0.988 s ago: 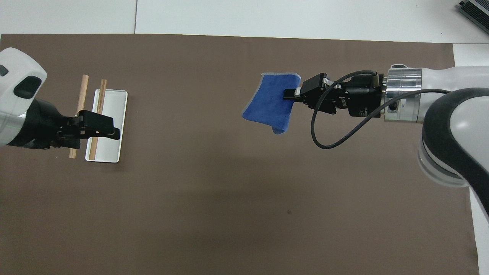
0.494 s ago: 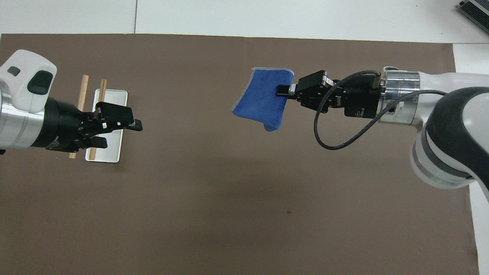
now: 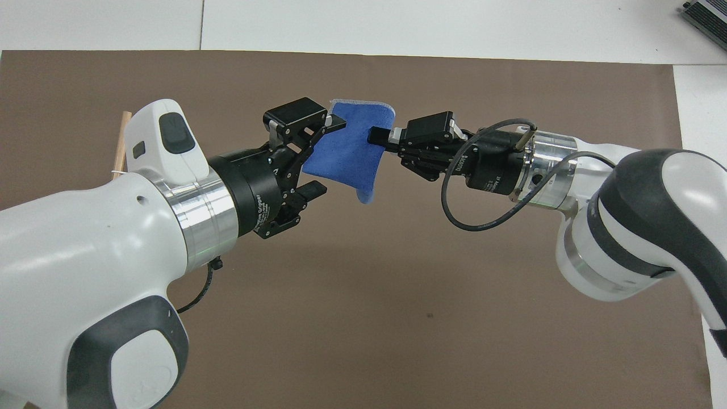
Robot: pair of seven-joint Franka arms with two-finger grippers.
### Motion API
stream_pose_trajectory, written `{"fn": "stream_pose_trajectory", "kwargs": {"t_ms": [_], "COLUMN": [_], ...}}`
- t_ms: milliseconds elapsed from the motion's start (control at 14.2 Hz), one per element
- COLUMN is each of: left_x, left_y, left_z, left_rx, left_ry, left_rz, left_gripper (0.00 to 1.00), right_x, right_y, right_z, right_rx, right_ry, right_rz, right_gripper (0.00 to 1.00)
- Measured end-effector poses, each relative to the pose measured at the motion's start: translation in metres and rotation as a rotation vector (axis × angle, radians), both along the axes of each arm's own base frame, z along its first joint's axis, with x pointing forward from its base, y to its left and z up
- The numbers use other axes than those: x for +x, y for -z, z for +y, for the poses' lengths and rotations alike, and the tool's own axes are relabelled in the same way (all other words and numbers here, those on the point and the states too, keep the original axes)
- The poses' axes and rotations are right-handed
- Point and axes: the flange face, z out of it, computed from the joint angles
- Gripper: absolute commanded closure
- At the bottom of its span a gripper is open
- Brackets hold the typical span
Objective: Right arm passes towel to left arm to hang
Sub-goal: 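Close the left gripper on the towel beside the right gripper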
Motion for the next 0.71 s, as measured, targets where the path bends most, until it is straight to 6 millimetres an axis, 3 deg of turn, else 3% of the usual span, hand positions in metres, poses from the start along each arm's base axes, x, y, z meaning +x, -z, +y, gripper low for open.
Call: {"fn": "stream_pose_trajectory", "kwargs": {"t_ms": [565,635,706], "left_x": [0.018,0.018,0.018], "left_y": [0.033,0.033,0.033], "left_z": [-0.006,-0.006,-0.006], "left_rx": [-0.027,-0.029,-0.029], "left_ry": [-0.08,-0.082,-0.083], "left_rz": [-0.015,-0.014,-0.013], "left_gripper": [0.02,0.06,0.19], "right_x": [-0.001,-0.001,-0.001], "right_y": [-0.001,-0.001,-0.001], "right_z": [0.0,0.0,-0.001], "right_rx": [-0.002,-0.002,-0.001], "right_ry": [0.0,0.0,0.0], "right_rz": [-0.008,-0.008,-0.008], "right_gripper": [1.0,1.0,1.0]}}
